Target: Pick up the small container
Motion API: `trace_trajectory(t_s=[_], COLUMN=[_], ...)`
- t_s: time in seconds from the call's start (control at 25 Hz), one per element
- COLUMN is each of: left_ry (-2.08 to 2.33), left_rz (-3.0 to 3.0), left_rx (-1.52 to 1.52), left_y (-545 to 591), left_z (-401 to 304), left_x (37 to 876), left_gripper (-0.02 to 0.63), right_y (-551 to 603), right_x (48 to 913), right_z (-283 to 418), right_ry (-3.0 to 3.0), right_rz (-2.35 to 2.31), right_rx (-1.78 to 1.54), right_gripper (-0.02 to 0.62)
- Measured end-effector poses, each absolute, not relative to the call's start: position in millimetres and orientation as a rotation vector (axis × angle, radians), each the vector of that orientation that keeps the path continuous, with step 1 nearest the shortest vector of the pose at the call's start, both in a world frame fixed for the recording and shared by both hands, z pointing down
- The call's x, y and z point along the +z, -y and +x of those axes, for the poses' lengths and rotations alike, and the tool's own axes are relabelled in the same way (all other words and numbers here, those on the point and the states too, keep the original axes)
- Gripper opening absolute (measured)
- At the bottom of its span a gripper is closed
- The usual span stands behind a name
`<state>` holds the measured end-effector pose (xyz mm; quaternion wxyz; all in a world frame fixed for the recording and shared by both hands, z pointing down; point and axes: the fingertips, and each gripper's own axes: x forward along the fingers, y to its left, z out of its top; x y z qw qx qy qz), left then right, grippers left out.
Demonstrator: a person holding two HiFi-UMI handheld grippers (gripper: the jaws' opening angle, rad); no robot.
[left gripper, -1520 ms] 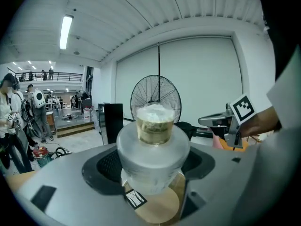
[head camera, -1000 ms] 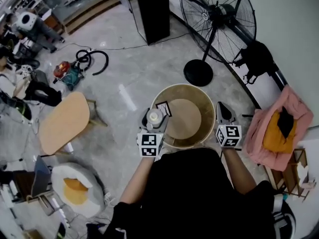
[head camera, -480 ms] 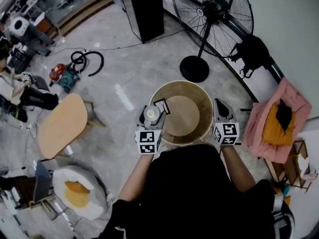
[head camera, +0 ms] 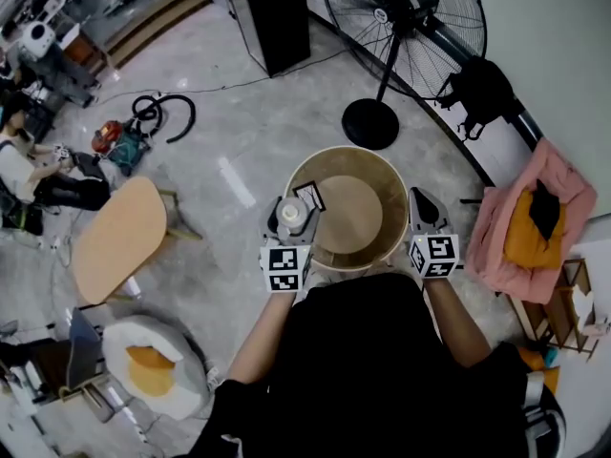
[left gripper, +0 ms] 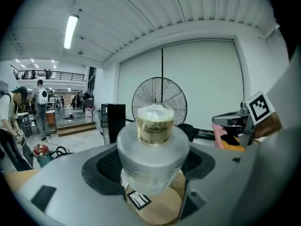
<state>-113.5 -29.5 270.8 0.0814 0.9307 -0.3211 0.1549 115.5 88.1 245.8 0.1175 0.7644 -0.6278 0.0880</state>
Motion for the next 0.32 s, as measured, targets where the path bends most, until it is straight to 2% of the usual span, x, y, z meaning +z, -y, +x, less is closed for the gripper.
trace_trajectory(t_s=[0.32], left_ry=[0.954], left_rz=[2.777], left_rx=[0.470], left_y=[15], left_z=[-111], left_x=[274], left_gripper=[0.351], right_y=[-103], right_x=[246], right_z=[116], right_ry=[1.855], right_rz=[2.235], right_rx=[0.219], right_gripper=[0.015])
